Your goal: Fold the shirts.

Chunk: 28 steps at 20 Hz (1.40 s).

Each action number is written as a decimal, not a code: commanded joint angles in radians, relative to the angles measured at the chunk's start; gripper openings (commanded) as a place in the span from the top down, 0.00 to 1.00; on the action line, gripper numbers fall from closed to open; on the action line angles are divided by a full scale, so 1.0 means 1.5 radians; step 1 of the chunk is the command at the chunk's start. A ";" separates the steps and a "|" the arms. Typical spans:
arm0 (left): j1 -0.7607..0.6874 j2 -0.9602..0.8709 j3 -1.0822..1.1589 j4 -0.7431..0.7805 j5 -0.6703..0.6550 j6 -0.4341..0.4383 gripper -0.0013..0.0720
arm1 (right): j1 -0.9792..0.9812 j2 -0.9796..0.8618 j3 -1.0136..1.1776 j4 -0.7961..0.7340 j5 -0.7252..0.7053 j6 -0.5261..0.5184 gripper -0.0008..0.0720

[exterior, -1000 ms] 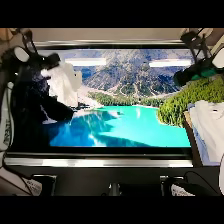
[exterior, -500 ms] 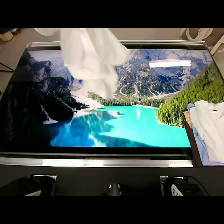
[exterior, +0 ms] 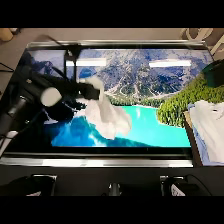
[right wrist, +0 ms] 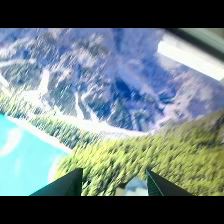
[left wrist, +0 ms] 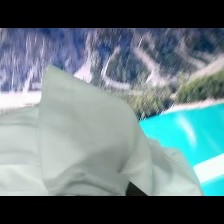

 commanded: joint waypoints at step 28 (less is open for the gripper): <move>0.163 0.140 -0.217 0.012 -0.138 0.025 0.30 | 0.159 -0.338 -0.400 0.340 -0.085 -0.128 0.15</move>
